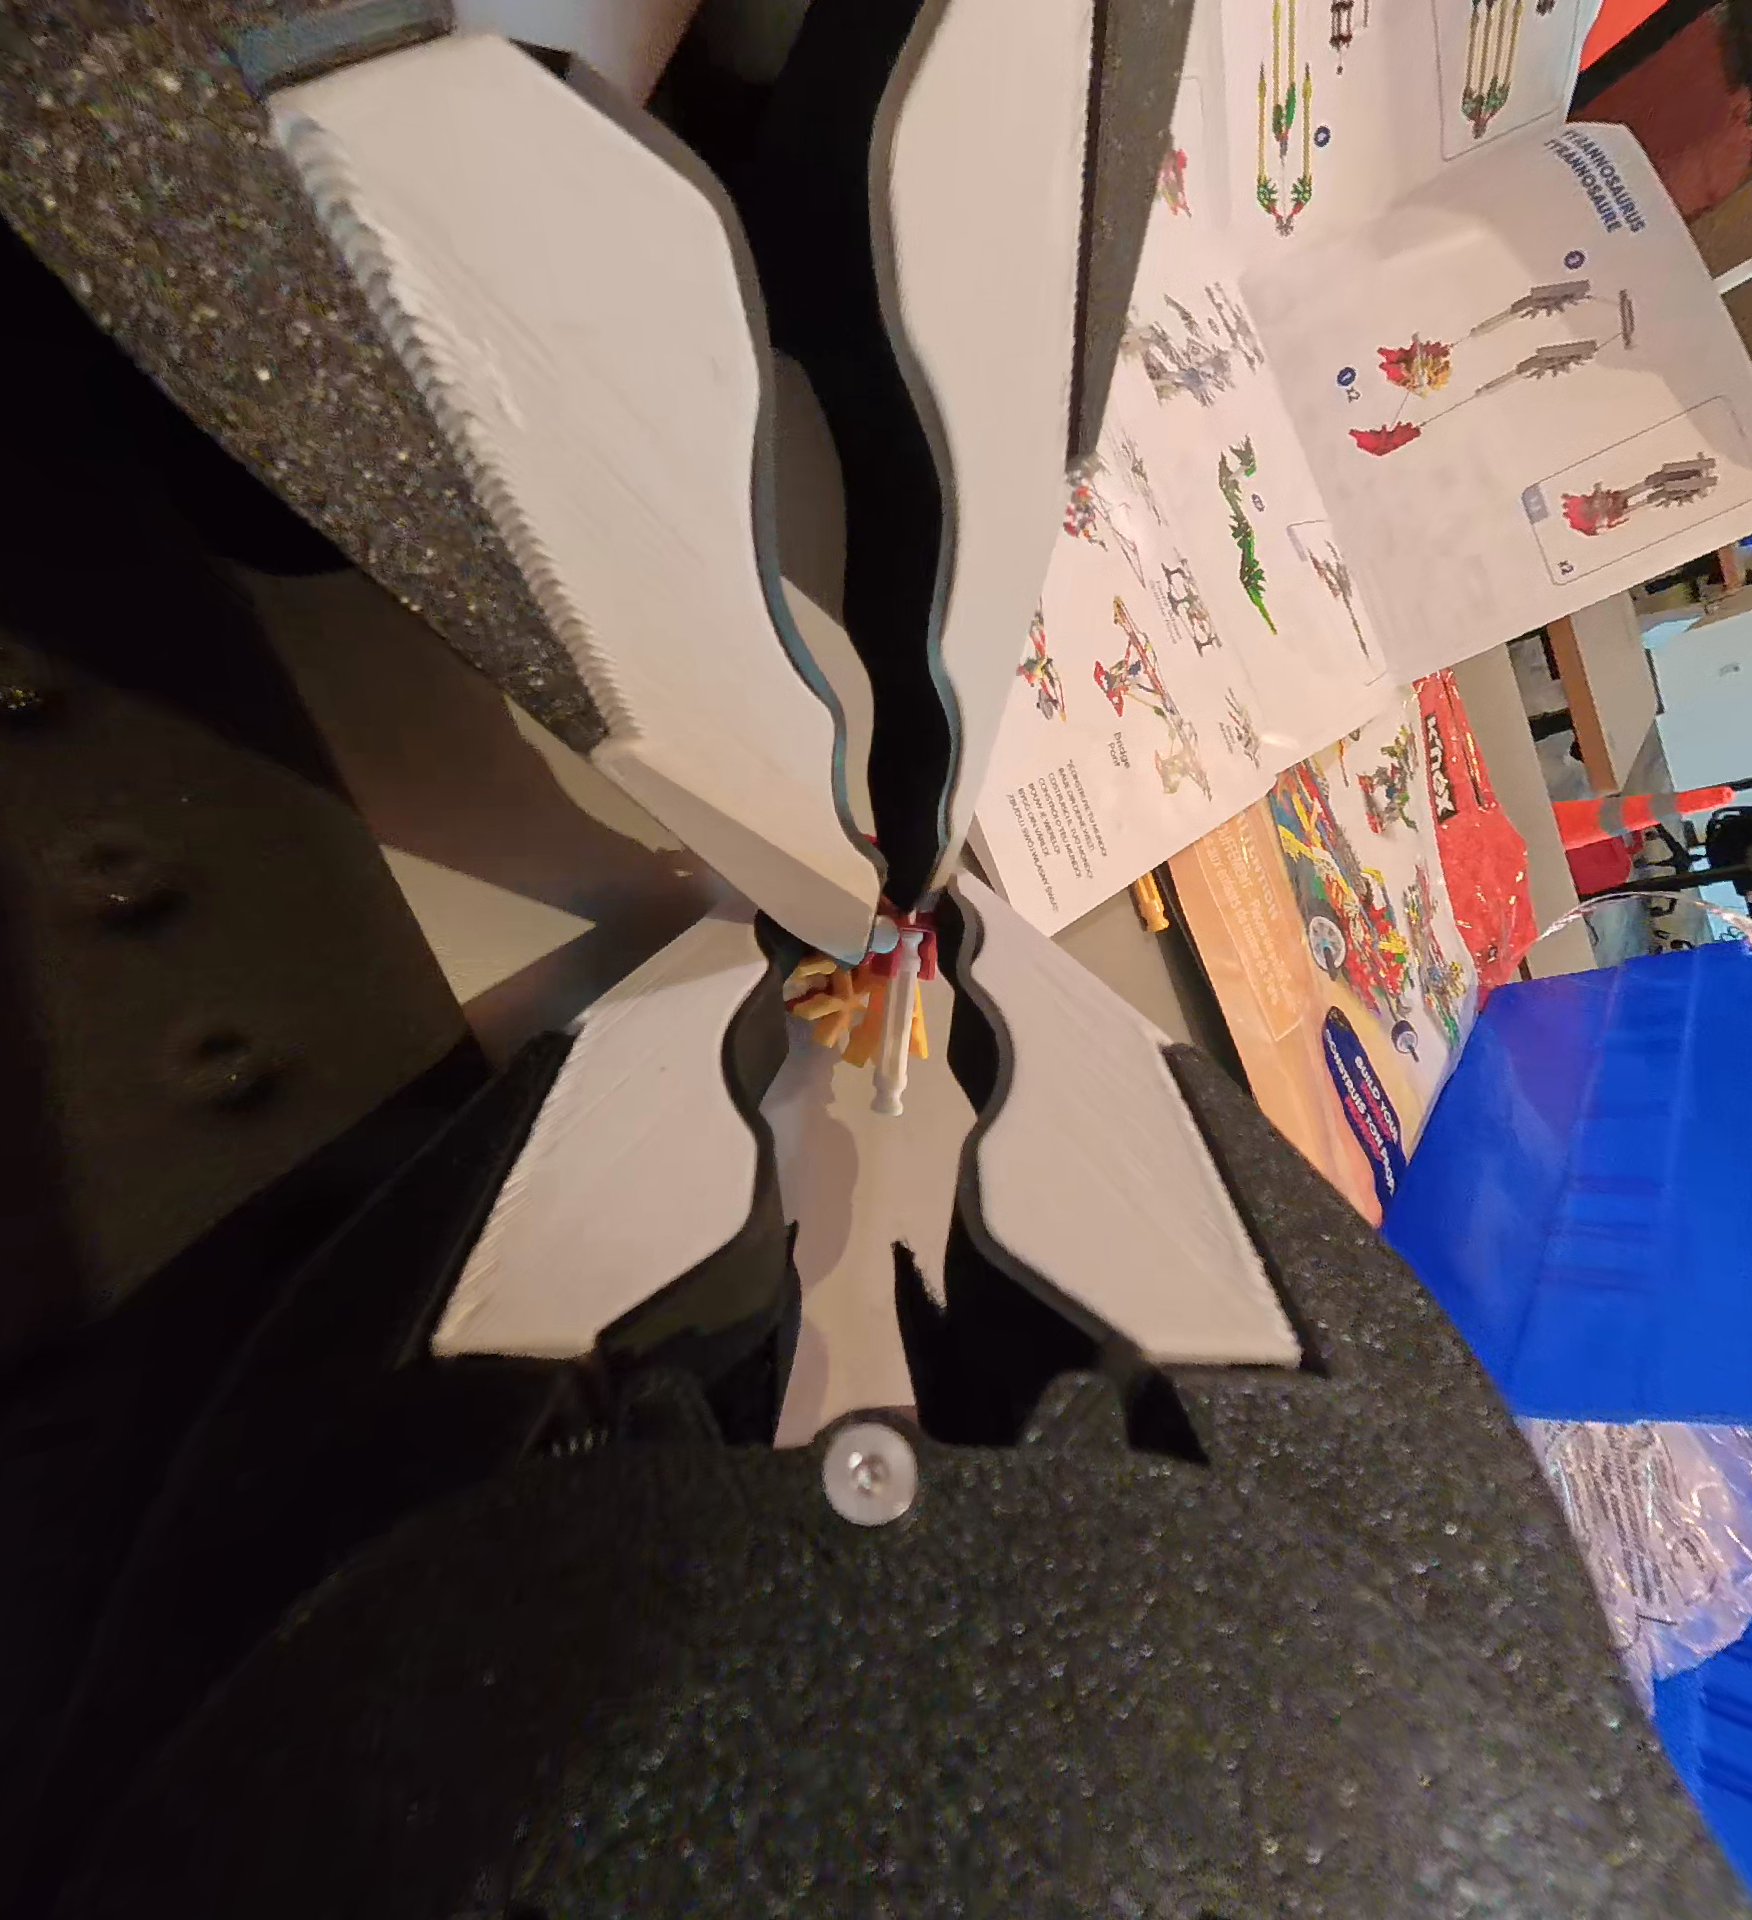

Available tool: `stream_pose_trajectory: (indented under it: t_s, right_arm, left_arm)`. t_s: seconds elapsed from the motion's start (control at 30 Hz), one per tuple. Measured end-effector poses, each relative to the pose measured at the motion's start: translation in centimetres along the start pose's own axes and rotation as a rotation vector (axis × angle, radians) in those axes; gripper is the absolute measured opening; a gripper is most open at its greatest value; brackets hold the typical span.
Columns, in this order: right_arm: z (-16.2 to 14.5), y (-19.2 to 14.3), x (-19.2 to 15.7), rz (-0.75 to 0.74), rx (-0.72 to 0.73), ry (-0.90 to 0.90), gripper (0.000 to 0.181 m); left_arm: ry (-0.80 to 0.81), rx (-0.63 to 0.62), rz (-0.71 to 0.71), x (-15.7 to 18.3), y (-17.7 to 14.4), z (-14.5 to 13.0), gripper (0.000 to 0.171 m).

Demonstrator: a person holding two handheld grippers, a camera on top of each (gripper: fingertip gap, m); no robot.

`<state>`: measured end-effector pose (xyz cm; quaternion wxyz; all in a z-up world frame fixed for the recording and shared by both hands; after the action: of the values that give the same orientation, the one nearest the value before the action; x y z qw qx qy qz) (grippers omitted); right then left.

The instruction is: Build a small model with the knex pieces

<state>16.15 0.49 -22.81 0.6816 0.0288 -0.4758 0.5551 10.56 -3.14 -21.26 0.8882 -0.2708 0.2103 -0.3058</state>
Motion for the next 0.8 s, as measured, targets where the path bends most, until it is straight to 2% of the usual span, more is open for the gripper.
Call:
stream_pose_trajectory:
  t_s: [0.17,0.23,0.47,0.67,0.7,0.8]
  right_arm:
    - [-0.01,-0.01,0.17,-0.003,0.000,0.019,0.026]
    - [-0.02,-0.05,0.20,-0.002,0.003,0.025,0.026]
    - [-0.09,0.05,0.17,0.009,-0.004,0.028,0.025]
    - [-0.13,0.06,0.30,0.018,-0.004,0.048,0.024]
    - [-0.16,0.07,0.34,0.017,-0.005,0.052,0.024]
    - [-0.16,0.10,0.32,0.018,-0.007,0.049,0.024]
  left_arm:
    - [-0.009,-0.002,0.056,0.03,-0.15,0.03,0.009]
    - [-0.019,0.007,0.137,-0.86,-0.53,-0.08,0.040]
    - [-0.089,0.030,0.009,-0.46,-0.06,-0.31,0.018]
    - [-0.136,0.066,-0.036,-0.73,0.03,-0.45,0.015]
    - [-0.123,0.066,-0.062,-0.44,0.08,-0.43,0.002]
    - [-0.126,0.069,-0.065,-0.51,0.10,-0.43,0.001]
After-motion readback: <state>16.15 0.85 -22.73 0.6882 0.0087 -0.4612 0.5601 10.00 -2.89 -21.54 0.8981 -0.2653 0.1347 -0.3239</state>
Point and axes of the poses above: each gripper's, where its closed fingertips meet, y out along the fingers, z out of its top, x = y × z across the jaws, the point moved 7 cm from there along -y, back along the fingers, and after that the axes turned 7 degrees about -z, right-handed, at the moved point
